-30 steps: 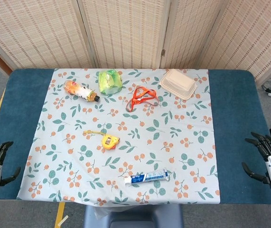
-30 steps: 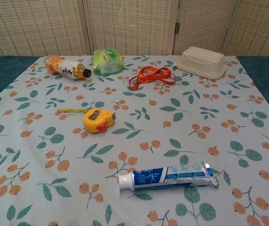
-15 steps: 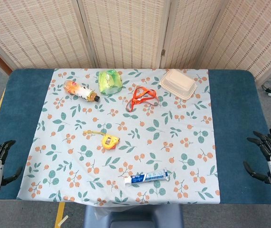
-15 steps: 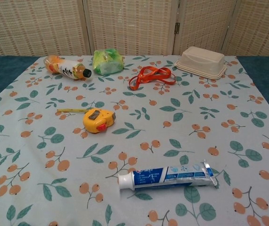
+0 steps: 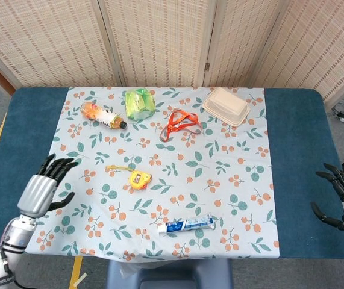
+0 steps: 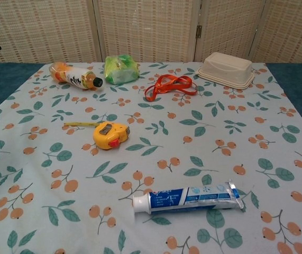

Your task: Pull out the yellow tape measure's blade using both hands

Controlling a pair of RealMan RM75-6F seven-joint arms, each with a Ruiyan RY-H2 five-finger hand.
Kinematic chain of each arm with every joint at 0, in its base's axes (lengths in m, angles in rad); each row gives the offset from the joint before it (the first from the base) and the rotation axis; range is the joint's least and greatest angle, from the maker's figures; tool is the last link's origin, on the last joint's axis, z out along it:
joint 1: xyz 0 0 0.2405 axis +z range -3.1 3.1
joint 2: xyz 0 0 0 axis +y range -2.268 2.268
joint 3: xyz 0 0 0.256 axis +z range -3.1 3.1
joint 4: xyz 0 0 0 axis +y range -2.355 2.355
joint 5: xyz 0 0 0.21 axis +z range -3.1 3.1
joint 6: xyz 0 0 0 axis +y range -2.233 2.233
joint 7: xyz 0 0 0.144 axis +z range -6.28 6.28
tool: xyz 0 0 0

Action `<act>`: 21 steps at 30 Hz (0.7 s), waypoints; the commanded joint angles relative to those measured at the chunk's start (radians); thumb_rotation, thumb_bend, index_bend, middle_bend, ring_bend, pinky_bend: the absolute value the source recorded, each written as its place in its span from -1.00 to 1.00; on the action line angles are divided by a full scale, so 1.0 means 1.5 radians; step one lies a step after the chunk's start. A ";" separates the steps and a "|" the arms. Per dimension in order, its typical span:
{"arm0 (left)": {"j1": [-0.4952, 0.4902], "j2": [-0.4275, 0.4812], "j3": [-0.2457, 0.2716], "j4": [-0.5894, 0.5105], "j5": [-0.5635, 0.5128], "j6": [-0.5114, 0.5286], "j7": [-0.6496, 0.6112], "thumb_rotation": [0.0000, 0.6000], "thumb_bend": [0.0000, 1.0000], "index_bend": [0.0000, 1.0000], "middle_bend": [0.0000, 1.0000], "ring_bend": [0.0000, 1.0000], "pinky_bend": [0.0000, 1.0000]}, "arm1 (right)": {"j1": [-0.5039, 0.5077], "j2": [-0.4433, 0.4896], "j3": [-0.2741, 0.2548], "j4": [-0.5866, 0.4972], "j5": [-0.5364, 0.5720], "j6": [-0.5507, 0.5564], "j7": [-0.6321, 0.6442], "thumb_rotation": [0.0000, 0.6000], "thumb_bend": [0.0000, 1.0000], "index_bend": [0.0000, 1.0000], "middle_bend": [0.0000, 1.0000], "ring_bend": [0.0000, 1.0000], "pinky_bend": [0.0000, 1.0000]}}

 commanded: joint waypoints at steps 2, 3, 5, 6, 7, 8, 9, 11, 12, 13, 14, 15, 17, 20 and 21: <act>-0.097 -0.035 -0.018 0.008 -0.011 -0.136 0.045 1.00 -0.30 -0.75 -0.72 -0.80 -1.00 | -0.001 0.002 0.001 -0.003 0.002 -0.001 -0.002 1.00 -0.25 -0.56 -0.76 -0.77 -1.00; -0.113 -0.046 -0.022 0.010 -0.021 -0.160 0.056 1.00 -0.30 -0.77 -0.73 -0.81 -1.00 | -0.002 0.003 0.001 -0.003 0.003 -0.002 -0.001 1.00 -0.25 -0.56 -0.76 -0.77 -1.00; -0.135 -0.062 -0.027 0.014 -0.039 -0.193 0.075 1.00 -0.32 -0.80 -0.76 -0.83 -1.00 | -0.003 0.004 0.001 -0.004 0.004 -0.003 -0.002 1.00 -0.25 -0.56 -0.76 -0.76 -1.00; -0.148 -0.074 -0.030 0.018 -0.053 -0.213 0.088 1.00 -0.32 -0.82 -0.77 -0.83 -1.00 | -0.003 0.005 0.001 -0.004 0.005 -0.004 -0.003 1.00 -0.25 -0.56 -0.76 -0.76 -1.00; -0.158 -0.084 -0.033 0.021 -0.064 -0.227 0.097 1.00 -0.32 -0.83 -0.79 -0.84 -1.00 | -0.003 0.005 0.001 -0.005 0.006 -0.004 -0.003 1.00 -0.25 -0.56 -0.76 -0.77 -1.00; -0.167 -0.093 -0.034 0.025 -0.075 -0.241 0.105 1.00 -0.32 -0.84 -0.80 -0.84 -1.00 | -0.003 0.005 0.001 -0.005 0.007 -0.004 -0.003 1.00 -0.25 -0.56 -0.76 -0.77 -1.00; -0.179 -0.106 -0.037 0.030 -0.091 -0.258 0.116 1.00 -0.32 -0.84 -0.81 -0.85 -1.00 | -0.004 0.005 0.002 -0.006 0.007 -0.005 -0.004 1.00 -0.25 -0.56 -0.76 -0.77 -1.00; -0.196 -0.126 -0.041 0.040 -0.115 -0.281 0.131 1.00 -0.32 -0.84 -0.82 -0.85 -1.00 | -0.004 0.005 0.002 -0.006 0.008 -0.006 -0.005 1.00 -0.25 -0.56 -0.76 -0.77 -1.00; -0.203 -0.137 -0.044 0.047 -0.128 -0.290 0.138 1.00 -0.32 -0.84 -0.82 -0.85 -1.00 | -0.004 0.005 0.002 -0.006 0.008 -0.007 -0.006 1.00 -0.25 -0.56 -0.76 -0.77 -1.00; -0.212 -0.151 -0.046 0.055 -0.143 -0.300 0.148 1.00 -0.32 -0.84 -0.82 -0.85 -1.00 | -0.004 0.004 0.002 -0.007 0.008 -0.008 -0.006 1.00 -0.25 -0.56 -0.76 -0.76 -1.00; -0.219 -0.161 -0.047 0.061 -0.153 -0.306 0.158 1.00 -0.32 -0.83 -0.82 -0.85 -1.00 | -0.003 0.004 0.002 -0.006 0.009 -0.010 -0.007 1.00 -0.25 -0.56 -0.76 -0.76 -1.00; -0.225 -0.171 -0.049 0.066 -0.162 -0.310 0.167 1.00 -0.32 -0.82 -0.82 -0.85 -1.00 | -0.003 0.003 0.002 -0.006 0.009 -0.010 -0.007 1.00 -0.25 -0.56 -0.76 -0.76 -1.00; -0.238 -0.198 -0.051 0.084 -0.181 -0.314 0.189 1.00 -0.32 -0.79 -0.82 -0.84 -1.00 | -0.003 0.002 0.002 -0.006 0.010 -0.013 -0.008 1.00 -0.25 -0.56 -0.76 -0.76 -1.00; -0.251 -0.226 -0.050 0.111 -0.203 -0.317 0.218 1.00 -0.33 -0.74 -0.81 -0.81 -1.00 | -0.003 0.003 0.002 -0.006 0.010 -0.014 -0.009 1.00 -0.25 -0.56 -0.76 -0.76 -1.00; -0.255 -0.237 -0.050 0.123 -0.213 -0.318 0.229 1.00 -0.33 -0.73 -0.79 -0.79 -1.00 | -0.004 0.003 0.003 -0.006 0.011 -0.013 -0.009 1.00 -0.25 -0.56 -0.76 -0.76 -1.00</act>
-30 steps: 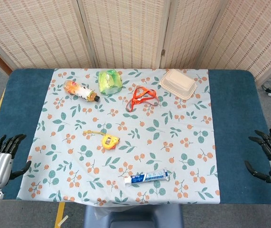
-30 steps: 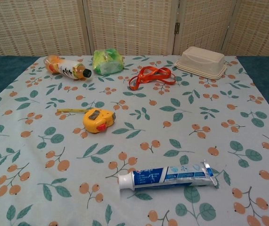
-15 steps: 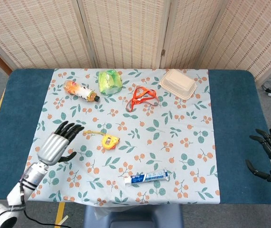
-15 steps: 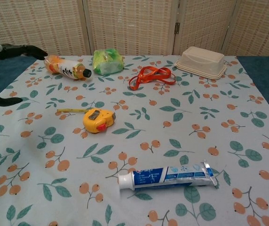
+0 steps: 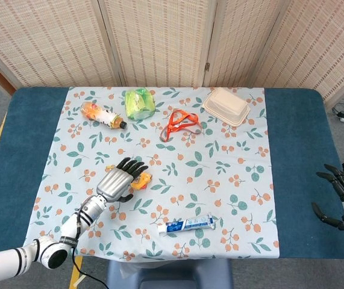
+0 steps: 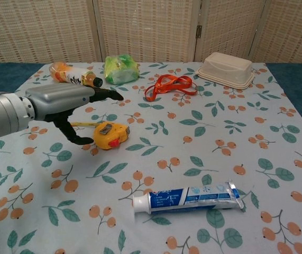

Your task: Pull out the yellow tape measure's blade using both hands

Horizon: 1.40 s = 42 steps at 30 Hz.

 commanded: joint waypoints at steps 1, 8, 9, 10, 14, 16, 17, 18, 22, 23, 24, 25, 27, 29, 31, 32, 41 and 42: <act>-0.018 -0.035 -0.001 0.037 -0.034 -0.007 0.034 1.00 -0.33 -0.72 -0.77 -0.77 -1.00 | -0.001 0.000 0.000 0.000 0.000 0.000 0.000 1.00 -0.25 -0.56 -0.76 -0.76 -1.00; -0.028 -0.073 0.002 0.079 -0.096 -0.011 0.056 1.00 -0.32 -0.61 -0.64 -0.67 -1.00 | -0.002 -0.003 0.001 0.008 0.006 -0.005 0.010 1.00 -0.25 -0.56 -0.76 -0.77 -1.00; -0.029 -0.077 0.001 0.081 -0.101 -0.009 0.057 1.00 -0.32 -0.59 -0.62 -0.65 -0.99 | -0.002 -0.003 0.001 0.009 0.006 -0.006 0.010 1.00 -0.25 -0.56 -0.76 -0.77 -1.00; -0.029 -0.080 0.001 0.083 -0.106 -0.006 0.057 1.00 -0.32 -0.57 -0.60 -0.64 -0.99 | -0.002 -0.004 0.001 0.010 0.006 -0.006 0.011 1.00 -0.25 -0.56 -0.76 -0.77 -1.00; -0.035 -0.094 -0.002 0.091 -0.127 -0.002 0.065 1.00 -0.32 -0.51 -0.54 -0.59 -0.97 | -0.001 -0.005 0.002 0.013 0.006 -0.008 0.013 1.00 -0.25 -0.56 -0.75 -0.77 -1.00; -0.039 -0.100 -0.005 0.096 -0.141 -0.002 0.070 1.00 -0.32 -0.49 -0.53 -0.58 -0.97 | -0.001 -0.006 0.002 0.014 0.007 -0.010 0.014 1.00 -0.25 -0.56 -0.75 -0.77 -1.00; -0.041 -0.103 -0.006 0.098 -0.147 -0.002 0.073 1.00 -0.32 -0.49 -0.52 -0.58 -0.97 | -0.001 -0.007 0.002 0.015 0.007 -0.010 0.015 1.00 -0.25 -0.56 -0.75 -0.77 -1.00; -0.044 -0.106 -0.007 0.101 -0.156 -0.002 0.076 1.00 -0.32 -0.49 -0.52 -0.58 -0.97 | -0.001 -0.007 0.002 0.016 0.007 -0.011 0.016 1.00 -0.25 -0.56 -0.75 -0.77 -1.00; -0.051 -0.111 -0.009 0.110 -0.182 -0.005 0.088 1.00 -0.32 -0.49 -0.51 -0.58 -0.97 | -0.002 -0.008 0.002 0.019 0.011 -0.013 0.019 1.00 -0.25 -0.56 -0.75 -0.76 -1.00; -0.053 -0.112 -0.010 0.112 -0.188 -0.005 0.091 1.00 -0.32 -0.49 -0.51 -0.58 -0.97 | -0.002 -0.009 0.002 0.020 0.011 -0.013 0.019 1.00 -0.25 -0.56 -0.75 -0.77 -1.00; -0.054 -0.113 -0.010 0.113 -0.193 -0.006 0.092 1.00 -0.32 -0.49 -0.51 -0.57 -0.97 | -0.002 -0.009 0.002 0.022 0.012 -0.013 0.020 1.00 -0.25 -0.56 -0.75 -0.77 -1.00; -0.056 -0.114 -0.009 0.113 -0.199 -0.006 0.094 1.00 -0.33 -0.49 -0.50 -0.57 -0.97 | -0.003 -0.010 0.002 0.023 0.012 -0.014 0.021 1.00 -0.25 -0.56 -0.75 -0.77 -1.00; -0.058 -0.115 -0.009 0.114 -0.206 -0.006 0.095 1.00 -0.32 -0.47 -0.48 -0.56 -0.97 | -0.003 -0.011 0.003 0.024 0.013 -0.015 0.023 1.00 -0.25 -0.56 -0.75 -0.77 -1.00; -0.061 -0.118 -0.009 0.116 -0.211 -0.005 0.096 1.00 -0.32 -0.44 -0.45 -0.54 -0.96 | -0.003 -0.011 0.003 0.025 0.013 -0.014 0.023 1.00 -0.25 -0.56 -0.75 -0.77 -1.00; -0.063 -0.122 -0.010 0.120 -0.214 -0.002 0.094 1.00 -0.32 -0.40 -0.41 -0.52 -0.94 | -0.003 -0.012 0.003 0.026 0.013 -0.015 0.023 1.00 -0.25 -0.56 -0.74 -0.77 -1.00; -0.064 -0.125 -0.011 0.123 -0.215 -0.001 0.090 1.00 -0.32 -0.35 -0.37 -0.49 -0.93 | -0.003 -0.012 0.003 0.026 0.012 -0.015 0.023 1.00 -0.25 -0.56 -0.74 -0.77 -1.00; -0.052 -0.125 -0.026 0.101 -0.203 0.011 0.007 1.00 -0.31 0.01 -0.02 -0.23 -0.84 | 0.004 -0.009 0.006 0.005 -0.002 -0.014 0.013 1.00 -0.25 -0.56 -0.72 -0.77 -1.00; -0.049 -0.118 -0.030 0.085 -0.200 0.014 -0.005 1.00 -0.31 0.02 -0.01 -0.22 -0.83 | 0.010 -0.008 0.006 -0.004 -0.008 -0.019 0.008 1.00 -0.25 -0.55 -0.72 -0.76 -1.00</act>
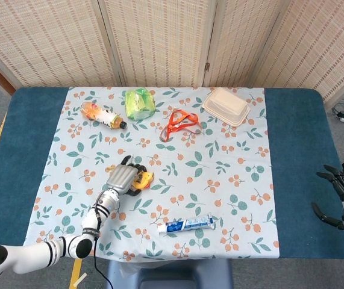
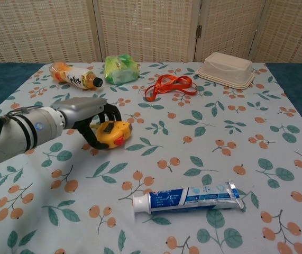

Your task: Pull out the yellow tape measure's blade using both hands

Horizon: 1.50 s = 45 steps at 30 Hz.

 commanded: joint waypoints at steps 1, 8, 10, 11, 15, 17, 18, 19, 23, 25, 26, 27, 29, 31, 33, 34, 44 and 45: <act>0.010 0.018 -0.012 -0.046 0.008 0.007 -0.040 1.00 -0.31 0.02 -0.01 -0.22 -0.82 | 0.013 0.002 0.001 -0.023 -0.012 -0.012 -0.012 1.00 -0.25 -0.55 -0.71 -0.77 -1.00; 0.026 0.057 -0.022 -0.172 0.061 0.069 -0.063 1.00 -0.31 0.02 0.00 -0.20 -0.81 | 0.071 0.003 0.016 -0.119 -0.030 -0.078 -0.086 1.00 -0.25 -0.38 -0.77 -0.85 -1.00; 0.030 0.063 -0.022 -0.208 0.075 0.089 -0.061 1.00 -0.31 0.02 0.00 -0.20 -0.81 | 0.097 0.003 0.022 -0.150 -0.026 -0.114 -0.125 1.00 -0.25 -0.37 -0.81 -0.89 -1.00; 0.032 0.064 -0.022 -0.223 0.081 0.098 -0.059 1.00 -0.31 0.02 0.00 -0.20 -0.81 | 0.108 0.001 0.025 -0.161 -0.023 -0.129 -0.144 1.00 -0.25 -0.36 -0.83 -0.91 -1.00; 0.034 0.064 -0.016 -0.269 0.103 0.126 -0.042 1.00 -0.31 0.02 0.00 -0.20 -0.81 | 0.156 -0.018 0.046 -0.205 0.014 -0.195 -0.214 1.00 -0.25 -0.31 -0.92 -0.98 -1.00; 0.033 0.063 -0.013 -0.286 0.110 0.135 -0.027 1.00 -0.31 0.02 0.00 -0.20 -0.81 | 0.180 -0.030 0.058 -0.221 0.038 -0.226 -0.243 1.00 -0.25 -0.30 -0.95 -1.00 -1.00; 0.033 0.062 -0.013 -0.292 0.112 0.140 -0.022 1.00 -0.31 0.02 0.00 -0.20 -0.81 | 0.190 -0.035 0.063 -0.227 0.050 -0.238 -0.255 1.00 -0.25 -0.30 -0.96 -1.00 -1.00; 0.032 0.060 -0.011 -0.300 0.115 0.145 -0.014 1.00 -0.31 0.02 0.00 -0.20 -0.82 | 0.202 -0.043 0.070 -0.233 0.066 -0.251 -0.269 1.00 -0.25 -0.29 -0.98 -1.00 -1.00; 0.030 0.050 -0.011 -0.316 0.121 0.162 0.005 1.00 -0.31 0.02 0.00 -0.20 -0.82 | 0.237 -0.068 0.087 -0.250 0.114 -0.288 -0.302 1.00 -0.25 -0.26 -1.00 -1.00 -1.00; 0.028 0.045 -0.010 -0.320 0.119 0.165 0.015 1.00 -0.31 0.02 0.00 -0.20 -0.83 | 0.253 -0.079 0.092 -0.255 0.133 -0.303 -0.315 1.00 -0.25 -0.26 -1.00 -1.00 -1.00; 0.027 0.043 -0.010 -0.322 0.116 0.165 0.019 1.00 -0.31 0.02 0.00 -0.20 -0.83 | 0.259 -0.084 0.093 -0.256 0.140 -0.309 -0.321 1.00 -0.25 -0.26 -1.00 -1.00 -1.00; 0.025 0.040 -0.012 -0.324 0.114 0.166 0.024 1.00 -0.31 0.02 0.00 -0.20 -0.83 | 0.266 -0.091 0.095 -0.258 0.148 -0.314 -0.329 1.00 -0.25 -0.25 -1.00 -1.00 -1.00; 0.022 0.034 -0.013 -0.327 0.113 0.170 0.031 1.00 -0.31 0.02 0.00 -0.20 -0.83 | 0.277 -0.102 0.096 -0.261 0.160 -0.322 -0.342 1.00 -0.25 -0.24 -1.00 -1.00 -1.00; 0.021 0.028 -0.013 -0.327 0.115 0.175 0.036 1.00 -0.31 0.02 0.00 -0.20 -0.83 | 0.285 -0.112 0.096 -0.262 0.171 -0.326 -0.351 1.00 -0.25 -0.22 -1.00 -1.00 -1.00; 0.019 0.021 -0.011 -0.325 0.115 0.179 0.044 1.00 -0.31 0.02 0.00 -0.20 -0.83 | 0.293 -0.122 0.095 -0.261 0.180 -0.330 -0.362 1.00 -0.25 -0.20 -1.00 -1.00 -1.00; 0.018 0.018 -0.011 -0.324 0.115 0.180 0.049 1.00 -0.31 0.02 0.00 -0.20 -0.83 | 0.297 -0.129 0.094 -0.260 0.186 -0.332 -0.367 1.00 -0.25 -0.19 -1.00 -1.00 -1.00; 0.011 -0.002 -0.011 -0.322 0.113 0.193 0.073 1.00 -0.31 0.02 0.00 -0.20 -0.84 | 0.318 -0.161 0.088 -0.251 0.214 -0.336 -0.385 1.00 -0.25 -0.13 -0.99 -1.00 -1.00; 0.011 -0.003 -0.012 -0.322 0.111 0.193 0.075 1.00 -0.31 0.02 0.00 -0.20 -0.84 | 0.320 -0.163 0.087 -0.249 0.215 -0.337 -0.385 1.00 -0.25 -0.12 -0.99 -1.00 -1.00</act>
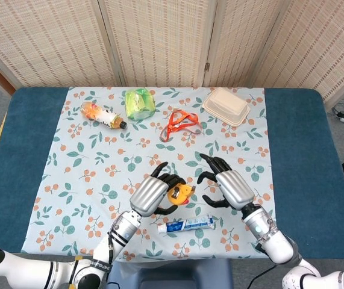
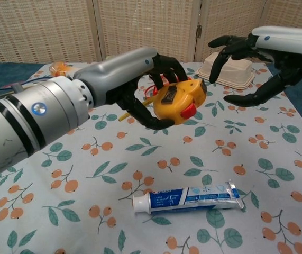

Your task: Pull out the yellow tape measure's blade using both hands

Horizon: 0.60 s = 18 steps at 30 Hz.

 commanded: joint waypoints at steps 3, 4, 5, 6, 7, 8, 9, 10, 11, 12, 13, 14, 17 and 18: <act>-0.003 -0.005 -0.002 0.001 -0.009 0.001 0.009 1.00 -0.31 0.02 0.00 -0.20 -0.85 | 0.005 -0.010 -0.004 0.006 0.003 0.000 0.003 1.00 -0.25 -0.11 -0.99 -1.00 -1.00; -0.004 -0.005 -0.002 0.002 -0.010 0.001 0.011 1.00 -0.31 0.02 0.00 -0.20 -0.85 | 0.006 -0.011 -0.004 0.006 0.002 0.001 0.004 1.00 -0.25 -0.11 -0.98 -1.00 -1.00; -0.004 -0.006 -0.002 0.002 -0.011 0.001 0.013 1.00 -0.31 0.02 0.00 -0.20 -0.85 | 0.006 -0.013 -0.004 0.006 0.001 0.002 0.005 1.00 -0.25 -0.11 -0.98 -1.00 -1.00; -0.005 -0.007 -0.003 0.003 -0.011 0.002 0.017 1.00 -0.31 0.02 0.00 -0.20 -0.85 | 0.007 -0.014 -0.005 0.007 0.001 0.004 0.005 1.00 -0.25 -0.11 -0.98 -1.00 -1.00; -0.005 -0.008 -0.003 0.003 -0.012 0.003 0.019 1.00 -0.31 0.02 0.00 -0.20 -0.85 | 0.008 -0.015 -0.005 0.007 0.001 0.005 0.005 1.00 -0.25 -0.11 -0.98 -1.00 -1.00; -0.006 -0.009 -0.003 0.002 -0.014 0.003 0.020 1.00 -0.31 0.02 0.00 -0.20 -0.85 | 0.009 -0.016 -0.005 0.006 0.001 0.005 0.005 1.00 -0.25 -0.10 -0.98 -1.00 -1.00; -0.006 -0.010 -0.004 0.002 -0.016 0.003 0.022 1.00 -0.31 0.02 0.00 -0.20 -0.85 | 0.010 -0.016 -0.006 0.006 0.001 0.005 0.004 1.00 -0.25 -0.09 -0.97 -1.00 -1.00; -0.007 -0.011 -0.004 0.003 -0.017 0.003 0.024 1.00 -0.31 0.02 0.00 -0.20 -0.86 | 0.011 -0.017 -0.007 0.006 0.002 0.006 0.004 1.00 -0.25 -0.08 -0.97 -1.00 -1.00; -0.008 -0.012 -0.005 0.004 -0.018 0.004 0.026 1.00 -0.31 0.02 0.00 -0.20 -0.86 | 0.011 -0.017 -0.007 0.006 0.003 0.007 0.003 1.00 -0.25 -0.08 -0.96 -1.00 -1.00; -0.008 -0.013 -0.005 0.006 -0.018 0.006 0.029 1.00 -0.31 0.02 0.00 -0.20 -0.86 | 0.012 -0.018 -0.007 0.007 0.004 0.007 0.002 1.00 -0.25 -0.08 -0.96 -1.00 -1.00; -0.009 -0.013 -0.004 0.007 -0.018 0.007 0.031 1.00 -0.31 0.02 0.00 -0.20 -0.86 | 0.012 -0.019 -0.007 0.008 0.005 0.008 0.002 1.00 -0.25 -0.08 -0.96 -1.00 -1.00; -0.009 -0.014 -0.004 0.007 -0.018 0.007 0.032 1.00 -0.31 0.02 0.00 -0.20 -0.86 | 0.013 -0.019 -0.007 0.008 0.006 0.009 0.002 1.00 -0.25 -0.08 -0.96 -1.00 -1.00; -0.010 -0.016 -0.002 0.008 -0.020 0.006 0.035 1.00 -0.31 0.02 0.00 -0.20 -0.86 | 0.017 -0.023 -0.006 0.013 0.011 0.010 0.001 1.00 -0.25 -0.07 -0.96 -1.00 -1.00; -0.010 -0.016 -0.001 0.009 -0.019 0.007 0.037 1.00 -0.31 0.02 0.00 -0.20 -0.86 | 0.018 -0.024 -0.006 0.013 0.013 0.009 0.001 1.00 -0.25 -0.07 -0.95 -1.00 -1.00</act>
